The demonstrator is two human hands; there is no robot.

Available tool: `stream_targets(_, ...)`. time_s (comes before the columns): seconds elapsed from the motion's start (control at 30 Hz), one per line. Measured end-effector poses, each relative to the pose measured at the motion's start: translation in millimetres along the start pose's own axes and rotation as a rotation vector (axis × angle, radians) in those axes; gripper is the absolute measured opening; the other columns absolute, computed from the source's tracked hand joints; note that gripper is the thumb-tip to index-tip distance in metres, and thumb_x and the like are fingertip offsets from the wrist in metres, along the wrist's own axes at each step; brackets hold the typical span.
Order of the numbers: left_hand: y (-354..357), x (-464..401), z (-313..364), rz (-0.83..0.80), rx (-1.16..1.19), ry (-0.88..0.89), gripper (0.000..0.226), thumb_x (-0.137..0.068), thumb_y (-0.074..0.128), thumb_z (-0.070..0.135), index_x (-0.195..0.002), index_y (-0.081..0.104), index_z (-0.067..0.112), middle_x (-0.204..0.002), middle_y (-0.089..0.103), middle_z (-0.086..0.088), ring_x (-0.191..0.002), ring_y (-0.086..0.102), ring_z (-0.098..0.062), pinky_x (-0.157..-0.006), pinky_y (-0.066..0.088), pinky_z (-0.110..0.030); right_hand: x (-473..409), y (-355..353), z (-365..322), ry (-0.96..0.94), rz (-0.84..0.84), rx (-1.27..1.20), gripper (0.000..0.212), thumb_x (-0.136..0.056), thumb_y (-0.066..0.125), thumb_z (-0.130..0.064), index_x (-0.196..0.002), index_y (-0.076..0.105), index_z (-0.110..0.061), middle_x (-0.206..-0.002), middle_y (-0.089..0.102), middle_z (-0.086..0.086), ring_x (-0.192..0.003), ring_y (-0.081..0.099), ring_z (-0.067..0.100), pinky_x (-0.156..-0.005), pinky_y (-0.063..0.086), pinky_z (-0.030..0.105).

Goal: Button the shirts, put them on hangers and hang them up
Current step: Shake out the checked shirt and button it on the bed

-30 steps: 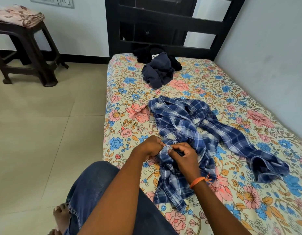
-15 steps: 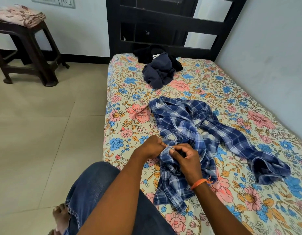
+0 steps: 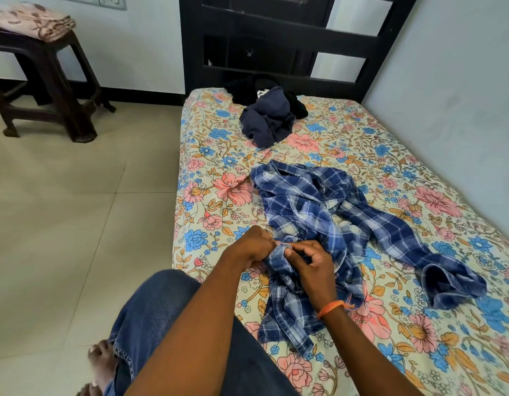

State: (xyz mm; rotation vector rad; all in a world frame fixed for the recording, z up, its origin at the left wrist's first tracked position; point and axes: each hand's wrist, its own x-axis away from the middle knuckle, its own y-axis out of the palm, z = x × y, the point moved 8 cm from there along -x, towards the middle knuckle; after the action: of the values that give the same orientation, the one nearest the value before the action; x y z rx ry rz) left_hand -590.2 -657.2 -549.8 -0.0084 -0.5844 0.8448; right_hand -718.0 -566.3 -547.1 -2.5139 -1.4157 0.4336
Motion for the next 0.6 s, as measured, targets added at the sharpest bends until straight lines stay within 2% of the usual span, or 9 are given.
stream_targets(0.07, 0, -2, -2, 0.014, 0.013, -0.012, 0.033, -0.096, 0.057, 0.014, -0.065, 0.046, 0.013, -0.058, 0.039, -0.004, -0.05, 0.036, -0.016, -0.05, 0.034, -0.023, 2, 0, -1, -0.044, 0.048, 0.067, 0.006, -0.085, 0.076, -0.02, -0.091, 0.075, -0.021, -0.095, 0.06, 0.004, -0.089, 0.059, 0.003, -0.077, 0.046, 0.01)
stream_targets(0.13, 2, -3, -4, 0.007, 0.029, -0.043, 0.026, -0.096, 0.059, 0.031, -0.088, 0.059, 0.007, -0.075, 0.053, -0.013, -0.063, 0.047, -0.021, -0.061, 0.042, -0.029, 3, 3, -1, -0.075, 0.076, 0.134, 0.009, -0.085, 0.076, -0.018, -0.092, 0.076, -0.012, -0.093, 0.058, 0.004, -0.088, 0.057, 0.002, -0.074, 0.044, 0.008)
stream_targets(0.17, 3, -5, -8, 0.012, 0.061, -0.067, 0.043, -0.095, 0.06, 0.041, -0.108, 0.059, 0.0, -0.086, 0.06, -0.017, -0.068, 0.051, -0.022, -0.062, 0.046, -0.03, 2, 5, -1, -0.085, 0.08, 0.16, 0.01, -0.086, 0.076, -0.016, -0.092, 0.076, -0.009, -0.092, 0.057, 0.003, -0.087, 0.056, 0.002, -0.073, 0.043, 0.008)
stream_targets(0.2, 3, -6, -10, 0.016, 0.099, -0.096, 0.062, -0.092, 0.061, 0.048, -0.124, 0.052, -0.005, -0.093, 0.063, -0.019, -0.069, 0.054, -0.022, -0.06, 0.047, -0.029, 1, 6, -2, -0.095, 0.079, 0.181, 0.009, -0.086, 0.075, -0.016, -0.091, 0.075, -0.008, -0.09, 0.057, 0.003, -0.086, 0.056, 0.001, -0.071, 0.043, 0.008)
stream_targets(0.23, 4, -5, -11, 0.014, 0.126, -0.114, 0.074, -0.09, 0.062, 0.053, -0.131, 0.047, -0.006, -0.093, 0.063, -0.018, -0.067, 0.056, -0.02, -0.056, 0.047, -0.027, 0, 8, -3, -0.1, 0.075, 0.193, 0.008, -0.086, 0.075, -0.015, -0.09, 0.075, -0.008, -0.09, 0.056, 0.002, -0.084, 0.055, 0.0, -0.071, 0.043, 0.008)
stream_targets(0.33, 7, -6, -13, -0.01, 0.13, -0.138, 0.076, -0.082, 0.07, 0.055, -0.125, 0.051, -0.004, -0.093, 0.064, -0.014, -0.07, 0.059, -0.019, -0.053, 0.047, -0.027, -2, 7, -4, -0.08, 0.065, 0.174, 0.008, -0.088, 0.074, -0.014, -0.092, 0.074, -0.008, -0.091, 0.056, 0.002, -0.084, 0.055, -0.003, -0.071, 0.042, 0.006)
stream_targets(0.47, 9, -7, -21, -0.028, 0.165, -0.195, 0.034, -0.086, 0.075, 0.016, -0.109, 0.063, -0.006, -0.075, 0.066, -0.013, -0.059, 0.059, -0.018, -0.056, 0.048, -0.028, -1, 6, -1, -0.018, 0.036, 0.088, 0.004, -0.087, 0.075, -0.02, -0.09, 0.073, -0.019, -0.095, 0.058, 0.003, -0.09, 0.058, 0.005, -0.078, 0.046, 0.013)
stream_targets(0.53, 9, -5, -23, -0.015, 0.18, -0.227, 0.018, -0.086, 0.074, 0.01, -0.095, 0.066, -0.003, -0.072, 0.065, -0.013, -0.059, 0.058, -0.02, -0.059, 0.048, -0.03, 0, 6, 0, 0.005, 0.033, 0.058, 0.005, -0.086, 0.076, -0.019, -0.089, 0.073, -0.021, -0.096, 0.059, 0.004, -0.091, 0.06, 0.007, -0.081, 0.048, 0.016)
stream_targets(0.6, 9, -4, -25, -0.015, 0.22, -0.268, 0.012, -0.086, 0.073, 0.01, -0.082, 0.064, 0.004, -0.073, 0.065, -0.013, -0.063, 0.059, -0.022, -0.059, 0.047, -0.031, 0, 6, 2, 0.039, 0.032, 0.013, 0.006, -0.085, 0.076, -0.019, -0.091, 0.075, -0.018, -0.097, 0.06, 0.005, -0.092, 0.061, 0.009, -0.083, 0.048, 0.02)
